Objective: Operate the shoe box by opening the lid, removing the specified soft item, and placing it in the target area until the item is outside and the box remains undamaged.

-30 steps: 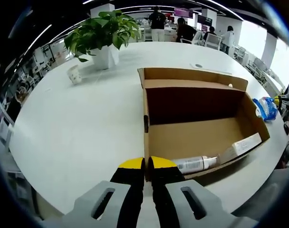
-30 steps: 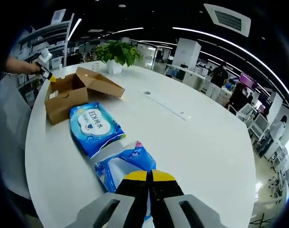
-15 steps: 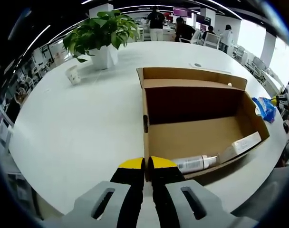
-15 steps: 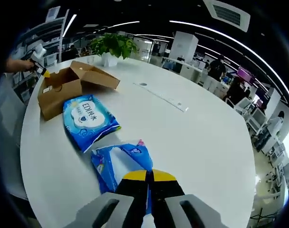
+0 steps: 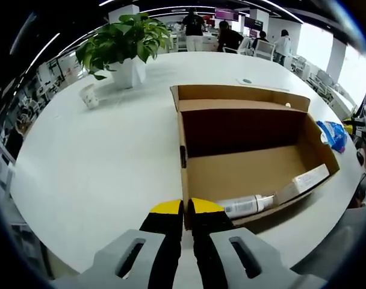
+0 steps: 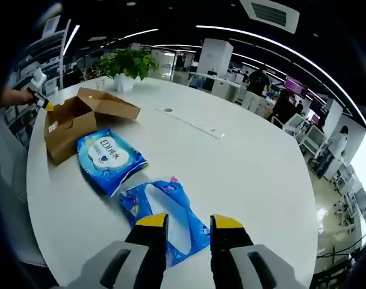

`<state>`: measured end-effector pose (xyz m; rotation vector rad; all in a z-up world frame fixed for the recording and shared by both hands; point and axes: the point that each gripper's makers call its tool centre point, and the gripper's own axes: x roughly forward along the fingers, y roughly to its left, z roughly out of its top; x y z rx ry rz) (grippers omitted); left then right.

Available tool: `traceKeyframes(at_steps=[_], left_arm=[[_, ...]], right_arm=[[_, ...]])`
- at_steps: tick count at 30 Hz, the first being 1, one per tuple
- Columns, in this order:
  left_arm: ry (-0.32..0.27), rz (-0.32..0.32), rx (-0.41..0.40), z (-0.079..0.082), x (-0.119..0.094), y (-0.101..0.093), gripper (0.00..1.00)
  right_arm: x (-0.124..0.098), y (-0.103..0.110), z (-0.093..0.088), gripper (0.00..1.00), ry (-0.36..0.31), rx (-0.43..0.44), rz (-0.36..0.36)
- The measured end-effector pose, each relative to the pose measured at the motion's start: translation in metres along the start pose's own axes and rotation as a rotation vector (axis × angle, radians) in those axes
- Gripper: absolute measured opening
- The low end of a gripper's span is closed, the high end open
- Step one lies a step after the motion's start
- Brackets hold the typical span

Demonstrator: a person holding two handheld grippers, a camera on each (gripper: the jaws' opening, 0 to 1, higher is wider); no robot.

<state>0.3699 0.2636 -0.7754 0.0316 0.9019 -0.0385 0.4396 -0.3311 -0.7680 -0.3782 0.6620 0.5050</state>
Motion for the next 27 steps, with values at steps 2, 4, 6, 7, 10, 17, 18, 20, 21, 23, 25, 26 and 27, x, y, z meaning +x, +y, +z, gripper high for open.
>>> traceKeyframes(at_steps=[2,4,6,7,10,17,18,20,21,23,25,26,27], left_arm=[[0.0,-0.003,0.001,0.0,0.001,0.001,0.02],[0.0,-0.005,0.001,0.0,0.0,0.001,0.02],[0.0,-0.006,0.001,0.0,0.0,0.0,0.02],[0.0,-0.007,0.001,0.0,0.0,0.0,0.02],[0.001,-0.009,0.0,0.0,0.0,0.0,0.02],[-0.001,-0.011,-0.005,0.0,-0.001,-0.001,0.02],[-0.001,-0.011,-0.007,0.0,0.0,-0.001,0.02],[-0.001,-0.011,-0.009,0.0,0.0,-0.001,0.02],[-0.001,-0.011,-0.012,0.0,0.0,-0.002,0.02],[-0.001,-0.012,-0.016,0.0,0.0,-0.002,0.02],[-0.001,-0.011,-0.017,0.0,0.0,-0.002,0.02],[-0.002,-0.011,-0.019,0.0,0.0,-0.002,0.02],[-0.002,-0.01,-0.019,0.0,0.0,-0.002,0.02]], right_arm=[[-0.003,0.001,-0.005,0.32,0.008,0.008,-0.006],[-0.005,0.001,-0.009,0.34,0.015,0.022,-0.013],[-0.007,0.002,-0.014,0.36,0.024,0.031,-0.022],[-0.008,0.003,-0.016,0.37,0.028,0.042,-0.022],[-0.01,0.006,-0.023,0.4,0.041,0.06,-0.032],[-0.005,0.015,-0.039,0.45,0.083,0.105,-0.016],[-0.003,0.018,-0.042,0.45,0.091,0.106,-0.011],[0.001,0.022,-0.048,0.45,0.114,0.114,-0.003],[0.003,0.024,-0.049,0.46,0.119,0.118,0.002],[0.007,0.025,-0.053,0.45,0.13,0.123,0.001],[0.01,0.026,-0.055,0.45,0.137,0.147,0.001],[0.012,0.024,-0.056,0.44,0.136,0.16,-0.008],[0.013,0.023,-0.057,0.43,0.139,0.17,-0.013]])
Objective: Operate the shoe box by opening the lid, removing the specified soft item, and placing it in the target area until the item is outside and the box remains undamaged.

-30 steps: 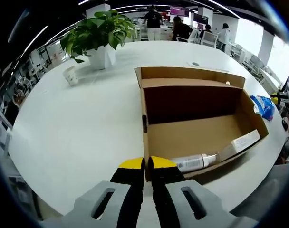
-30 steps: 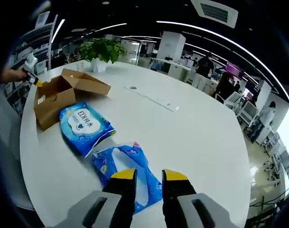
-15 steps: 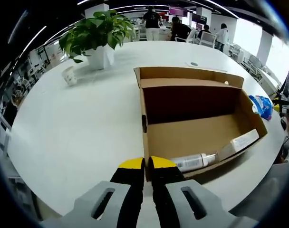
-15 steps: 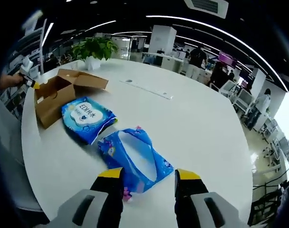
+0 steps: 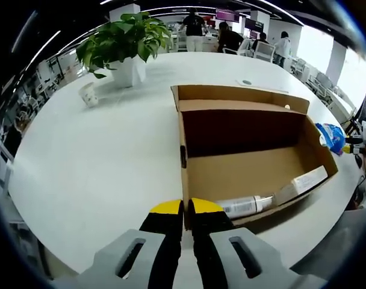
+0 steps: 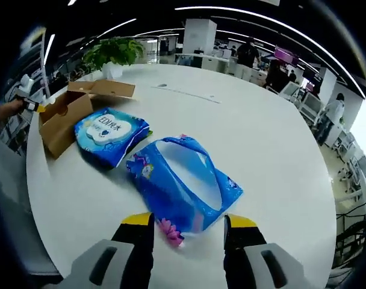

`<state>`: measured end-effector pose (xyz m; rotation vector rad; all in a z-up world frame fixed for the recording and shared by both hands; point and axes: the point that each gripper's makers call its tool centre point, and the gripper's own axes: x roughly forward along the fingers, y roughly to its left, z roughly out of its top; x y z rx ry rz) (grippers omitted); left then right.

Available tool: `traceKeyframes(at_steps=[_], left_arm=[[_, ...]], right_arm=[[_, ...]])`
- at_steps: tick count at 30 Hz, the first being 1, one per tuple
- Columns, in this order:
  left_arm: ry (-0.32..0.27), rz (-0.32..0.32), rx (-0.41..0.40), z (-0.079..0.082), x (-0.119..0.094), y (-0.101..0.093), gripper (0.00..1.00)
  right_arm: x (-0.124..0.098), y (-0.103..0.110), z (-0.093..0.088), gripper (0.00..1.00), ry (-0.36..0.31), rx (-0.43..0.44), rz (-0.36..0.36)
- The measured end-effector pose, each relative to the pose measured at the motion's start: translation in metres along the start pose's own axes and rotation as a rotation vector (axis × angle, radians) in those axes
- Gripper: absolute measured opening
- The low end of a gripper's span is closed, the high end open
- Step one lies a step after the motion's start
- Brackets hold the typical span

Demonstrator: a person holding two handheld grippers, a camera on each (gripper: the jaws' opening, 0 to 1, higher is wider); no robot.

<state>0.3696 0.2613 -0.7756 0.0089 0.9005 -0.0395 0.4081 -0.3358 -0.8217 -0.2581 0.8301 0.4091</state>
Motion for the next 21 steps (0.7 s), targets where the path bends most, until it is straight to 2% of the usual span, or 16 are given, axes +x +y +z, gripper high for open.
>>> traceKeyframes(at_steps=[2,9,13,21], left_arm=[[0.0,0.0,-0.001,0.0,0.0,0.0,0.02],[0.002,0.0,-0.009,0.0,0.0,-0.001,0.02],[0.006,0.005,-0.004,-0.002,0.002,-0.002,0.02],[0.007,0.003,-0.009,-0.001,0.001,-0.001,0.02]], right_arm=[[0.002,-0.001,-0.001,0.43,-0.004,0.058,0.0],[0.007,-0.006,0.0,0.38,-0.024,0.145,-0.01],[0.008,-0.006,0.004,0.36,-0.031,0.106,-0.002],[0.007,-0.014,0.004,0.25,-0.023,0.061,0.017]])
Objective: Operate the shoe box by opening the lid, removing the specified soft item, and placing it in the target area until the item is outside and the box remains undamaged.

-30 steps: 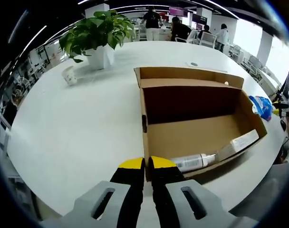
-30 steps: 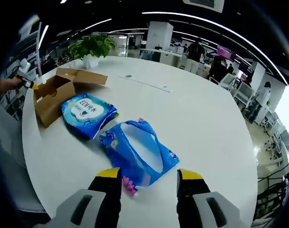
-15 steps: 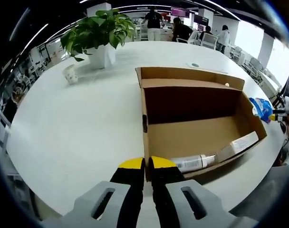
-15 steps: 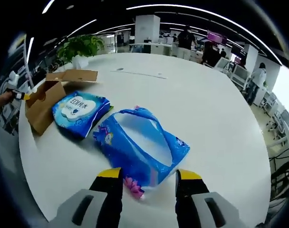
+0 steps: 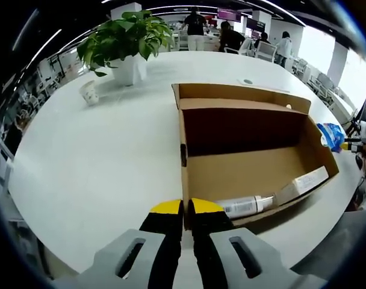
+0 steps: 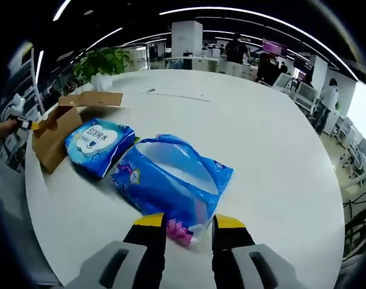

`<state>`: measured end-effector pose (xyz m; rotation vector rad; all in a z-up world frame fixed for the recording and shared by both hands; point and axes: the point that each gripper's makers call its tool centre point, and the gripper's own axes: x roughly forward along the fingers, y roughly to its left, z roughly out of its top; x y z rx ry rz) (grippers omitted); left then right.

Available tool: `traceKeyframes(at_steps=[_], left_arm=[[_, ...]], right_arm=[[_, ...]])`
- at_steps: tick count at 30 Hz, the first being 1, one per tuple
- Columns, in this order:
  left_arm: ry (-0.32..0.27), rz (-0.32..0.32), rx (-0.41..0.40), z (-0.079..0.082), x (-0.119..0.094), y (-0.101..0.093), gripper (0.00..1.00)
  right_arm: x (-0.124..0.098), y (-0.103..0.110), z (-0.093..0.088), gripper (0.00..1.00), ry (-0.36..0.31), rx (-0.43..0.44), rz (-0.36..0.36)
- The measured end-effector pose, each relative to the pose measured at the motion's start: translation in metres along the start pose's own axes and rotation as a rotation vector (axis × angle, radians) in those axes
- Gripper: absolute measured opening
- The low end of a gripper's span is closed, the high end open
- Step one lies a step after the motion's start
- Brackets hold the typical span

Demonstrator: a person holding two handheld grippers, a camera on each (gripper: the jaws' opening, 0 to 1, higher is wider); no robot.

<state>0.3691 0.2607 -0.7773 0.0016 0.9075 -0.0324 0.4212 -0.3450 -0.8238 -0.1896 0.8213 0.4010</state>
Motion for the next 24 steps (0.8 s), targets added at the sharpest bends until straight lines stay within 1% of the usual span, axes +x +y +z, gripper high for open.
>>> traceKeyframes(at_steps=[12,24], left_arm=[[0.006,0.0,0.007,0.0001,-0.0001,0.0012,0.02],[0.007,0.001,0.006,-0.0003,0.0004,0.001,0.02]], right_arm=[[0.002,-0.0012,0.0027,0.24,0.025,-0.101,0.032],[0.0047,-0.0004,0.0058,0.24,0.037,-0.119,0.039]])
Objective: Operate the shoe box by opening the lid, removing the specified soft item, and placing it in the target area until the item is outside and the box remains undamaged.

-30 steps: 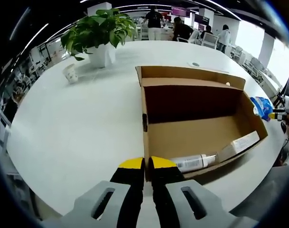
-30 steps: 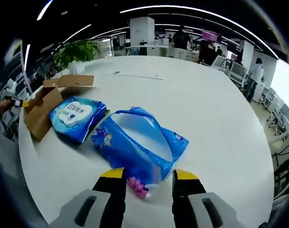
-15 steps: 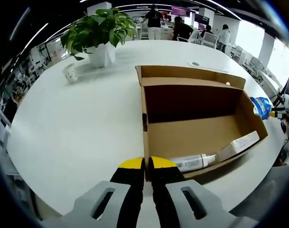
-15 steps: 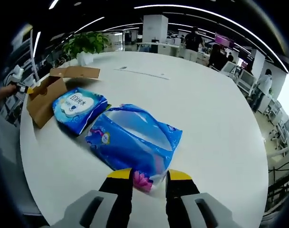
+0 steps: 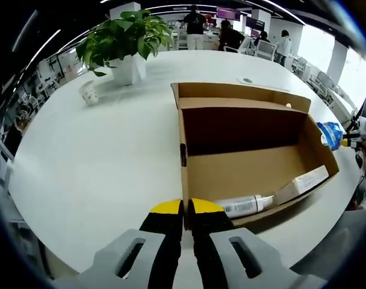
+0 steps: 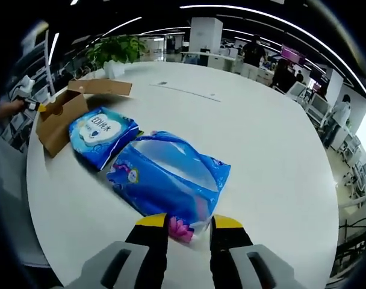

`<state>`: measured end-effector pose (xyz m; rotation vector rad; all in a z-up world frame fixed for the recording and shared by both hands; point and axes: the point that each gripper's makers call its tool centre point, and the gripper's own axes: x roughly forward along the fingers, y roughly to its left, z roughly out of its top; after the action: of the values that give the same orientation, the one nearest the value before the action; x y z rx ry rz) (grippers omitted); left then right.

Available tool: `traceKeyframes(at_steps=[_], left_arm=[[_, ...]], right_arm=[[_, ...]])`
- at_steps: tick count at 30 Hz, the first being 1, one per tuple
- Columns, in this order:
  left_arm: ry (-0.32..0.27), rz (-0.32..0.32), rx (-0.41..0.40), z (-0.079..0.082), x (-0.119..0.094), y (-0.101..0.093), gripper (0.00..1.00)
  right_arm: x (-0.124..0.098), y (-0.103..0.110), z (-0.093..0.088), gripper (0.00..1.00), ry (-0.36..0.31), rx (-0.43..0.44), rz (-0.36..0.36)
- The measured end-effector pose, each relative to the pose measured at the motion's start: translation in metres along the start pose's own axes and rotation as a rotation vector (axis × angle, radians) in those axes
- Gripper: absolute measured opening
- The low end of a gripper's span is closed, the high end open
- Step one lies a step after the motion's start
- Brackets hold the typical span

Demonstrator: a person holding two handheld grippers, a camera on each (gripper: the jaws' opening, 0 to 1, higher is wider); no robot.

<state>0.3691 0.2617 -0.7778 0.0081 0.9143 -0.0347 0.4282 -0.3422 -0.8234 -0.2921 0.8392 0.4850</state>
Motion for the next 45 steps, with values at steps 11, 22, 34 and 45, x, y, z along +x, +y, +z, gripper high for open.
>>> traceKeyframes(at_steps=[11,22,34,45], left_arm=[[-0.004,-0.005,0.003,0.0,0.0,0.0,0.02],[-0.007,-0.02,0.012,0.001,0.001,0.0,0.03],[0.006,-0.035,0.033,0.0,0.0,-0.001,0.03],[0.03,-0.045,0.021,-0.002,-0.001,-0.002,0.04]], right_arm=[[-0.004,0.0,0.0,0.26,-0.003,-0.007,-0.011],[-0.021,0.009,0.011,0.33,-0.011,-0.052,-0.008],[-0.043,0.039,0.047,0.4,-0.074,-0.149,0.05],[-0.051,0.09,0.086,0.45,-0.112,-0.275,0.179]])
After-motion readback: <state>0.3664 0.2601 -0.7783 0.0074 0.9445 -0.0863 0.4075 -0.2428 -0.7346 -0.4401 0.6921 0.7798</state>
